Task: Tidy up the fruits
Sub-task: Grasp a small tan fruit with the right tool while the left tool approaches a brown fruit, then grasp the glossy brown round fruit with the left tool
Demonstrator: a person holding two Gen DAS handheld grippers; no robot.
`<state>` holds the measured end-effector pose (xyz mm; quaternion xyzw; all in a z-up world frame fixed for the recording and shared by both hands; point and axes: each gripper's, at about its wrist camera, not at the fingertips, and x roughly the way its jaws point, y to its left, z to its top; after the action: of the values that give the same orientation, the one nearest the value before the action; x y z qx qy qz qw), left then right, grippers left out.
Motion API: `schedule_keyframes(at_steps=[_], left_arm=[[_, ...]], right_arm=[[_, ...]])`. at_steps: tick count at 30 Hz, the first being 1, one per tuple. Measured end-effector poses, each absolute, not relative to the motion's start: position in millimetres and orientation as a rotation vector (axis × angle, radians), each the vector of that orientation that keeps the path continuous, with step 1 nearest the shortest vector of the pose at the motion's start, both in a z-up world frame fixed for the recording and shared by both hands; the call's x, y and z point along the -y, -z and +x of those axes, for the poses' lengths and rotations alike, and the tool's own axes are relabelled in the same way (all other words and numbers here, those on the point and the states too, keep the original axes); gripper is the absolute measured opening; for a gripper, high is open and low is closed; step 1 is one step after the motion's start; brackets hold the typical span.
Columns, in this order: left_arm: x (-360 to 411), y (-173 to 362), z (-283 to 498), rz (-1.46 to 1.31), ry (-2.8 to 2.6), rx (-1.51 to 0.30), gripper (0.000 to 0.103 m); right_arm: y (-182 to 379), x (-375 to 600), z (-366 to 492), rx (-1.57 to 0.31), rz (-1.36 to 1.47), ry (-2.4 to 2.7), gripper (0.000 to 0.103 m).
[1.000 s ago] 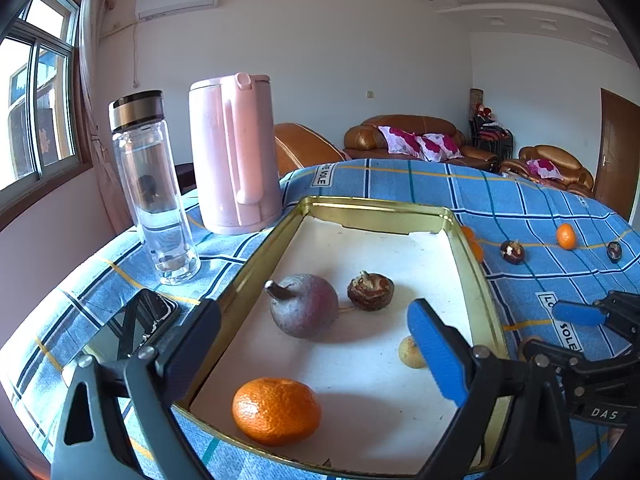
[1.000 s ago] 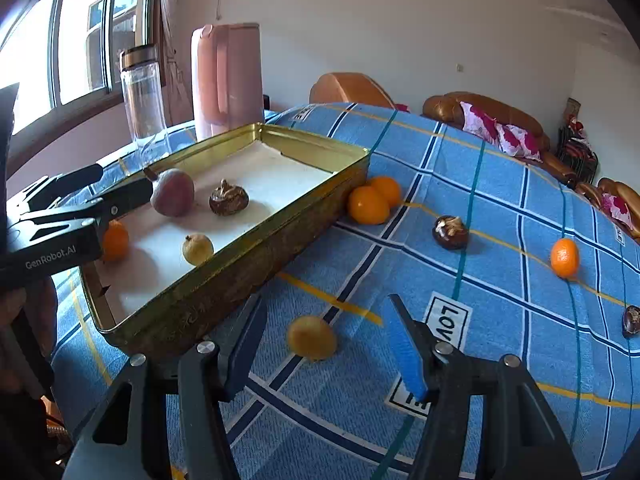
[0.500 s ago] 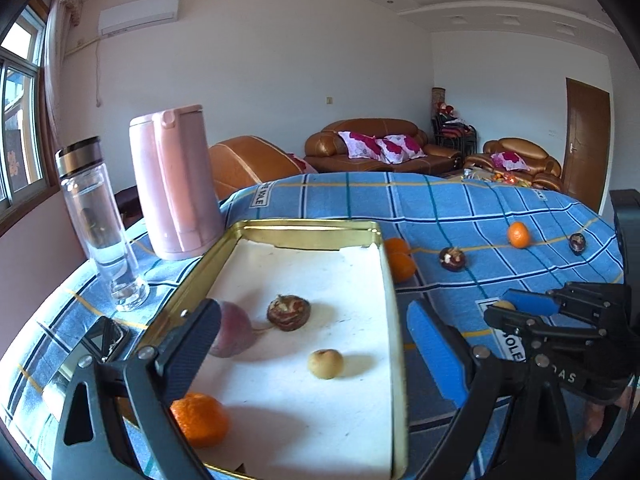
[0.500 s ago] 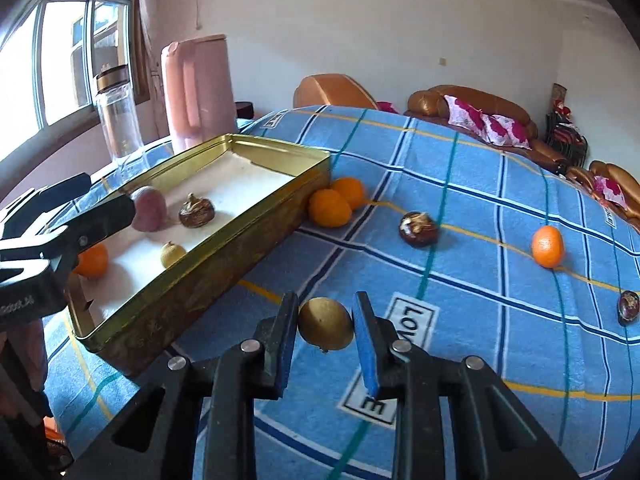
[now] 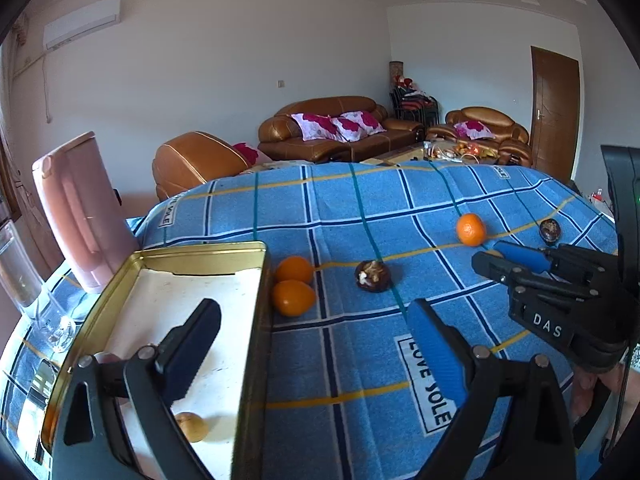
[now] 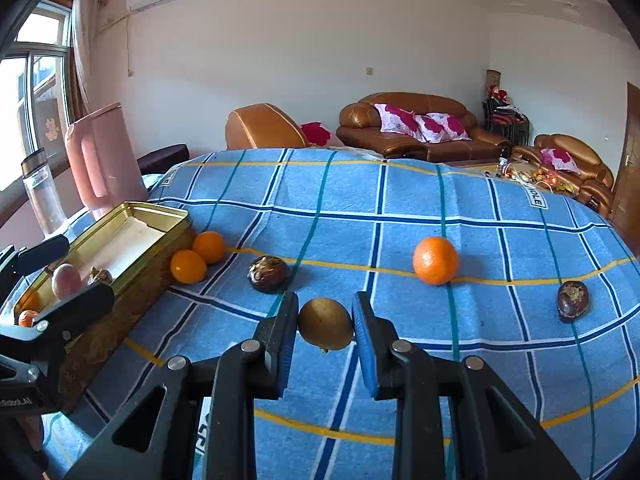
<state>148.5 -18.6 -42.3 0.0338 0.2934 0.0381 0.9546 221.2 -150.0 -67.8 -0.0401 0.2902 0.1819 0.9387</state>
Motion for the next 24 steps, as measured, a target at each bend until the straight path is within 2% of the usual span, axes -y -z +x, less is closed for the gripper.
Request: schedule_keyframes(at_steps=[16, 19, 21, 24], left_arm=[[45.1, 73.9, 222.4, 0.077, -0.059, -0.734, 0.089], [47.3, 81.0, 239.6, 0.064, -0.058, -0.765, 0.083], [46.5, 87.8, 252.4, 0.053, -0.054, -0.797, 0.072], [45.7, 96.3, 268.3, 0.025, -0.033, -0.839, 0.063]], right_arm=[[74.6, 155.0, 223.6, -0.550, -0.076, -0.339, 0.030], [74.3, 159.5, 223.3, -0.543, -0.068, -0.327, 0.030], [74.4, 163.0, 224.8, -0.548, -0.055, -0.325, 0.030], [75.0, 169.8, 228.5, -0.558, -0.030, -0.319, 0.030]])
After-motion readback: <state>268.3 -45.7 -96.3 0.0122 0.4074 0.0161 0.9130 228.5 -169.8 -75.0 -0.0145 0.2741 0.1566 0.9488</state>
